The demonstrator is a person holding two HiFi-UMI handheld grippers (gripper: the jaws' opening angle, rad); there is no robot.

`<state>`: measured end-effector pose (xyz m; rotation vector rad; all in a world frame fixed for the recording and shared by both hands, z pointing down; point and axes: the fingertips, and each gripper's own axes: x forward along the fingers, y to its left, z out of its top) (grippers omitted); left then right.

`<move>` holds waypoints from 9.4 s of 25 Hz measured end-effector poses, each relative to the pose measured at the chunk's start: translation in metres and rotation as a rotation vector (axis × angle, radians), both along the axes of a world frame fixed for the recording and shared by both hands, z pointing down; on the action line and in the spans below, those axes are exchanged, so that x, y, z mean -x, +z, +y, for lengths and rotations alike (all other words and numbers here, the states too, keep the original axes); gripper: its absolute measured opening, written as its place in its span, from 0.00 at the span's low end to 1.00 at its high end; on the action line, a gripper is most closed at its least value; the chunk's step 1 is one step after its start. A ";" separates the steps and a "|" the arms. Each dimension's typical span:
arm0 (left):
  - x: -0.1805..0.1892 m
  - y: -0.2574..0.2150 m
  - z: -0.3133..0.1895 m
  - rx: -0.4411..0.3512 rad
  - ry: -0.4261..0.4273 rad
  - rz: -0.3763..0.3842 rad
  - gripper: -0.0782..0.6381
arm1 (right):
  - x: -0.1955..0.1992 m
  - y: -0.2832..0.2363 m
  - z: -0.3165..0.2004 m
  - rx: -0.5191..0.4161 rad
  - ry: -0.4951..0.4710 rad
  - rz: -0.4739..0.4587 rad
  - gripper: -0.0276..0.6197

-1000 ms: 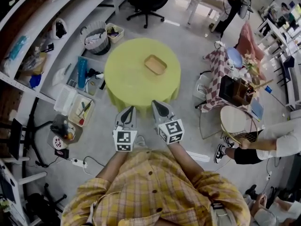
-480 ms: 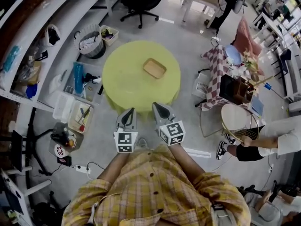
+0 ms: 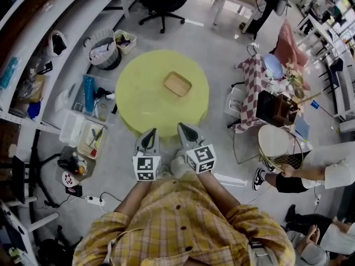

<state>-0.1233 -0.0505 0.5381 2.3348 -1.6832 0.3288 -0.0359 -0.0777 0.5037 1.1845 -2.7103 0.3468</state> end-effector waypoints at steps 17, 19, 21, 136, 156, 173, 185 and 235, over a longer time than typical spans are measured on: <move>-0.026 0.015 -0.059 0.071 -0.109 -0.003 0.11 | -0.026 0.016 -0.062 0.027 -0.081 -0.026 0.04; -0.024 0.016 -0.060 0.076 -0.133 0.002 0.11 | -0.027 0.017 -0.063 0.032 -0.090 -0.033 0.04; -0.024 0.013 -0.065 0.066 -0.147 0.002 0.11 | -0.027 0.017 -0.065 0.030 -0.099 -0.038 0.04; 0.010 0.290 -0.189 0.612 -0.089 -0.144 0.26 | -0.011 0.135 -0.069 0.281 -0.017 0.113 0.04; 0.009 0.292 -0.188 0.626 -0.086 -0.139 0.19 | -0.011 0.131 -0.067 0.253 -0.020 0.143 0.04; 0.019 0.284 -0.184 0.623 -0.129 -0.072 0.18 | -0.020 0.127 -0.063 0.239 -0.024 0.144 0.04; 0.028 0.256 -0.172 0.596 -0.157 -0.069 0.18 | -0.019 0.111 -0.060 0.202 -0.039 0.138 0.04; 0.019 0.098 -0.138 0.294 -0.113 -0.062 0.18 | -0.013 0.053 -0.076 0.109 -0.021 0.012 0.04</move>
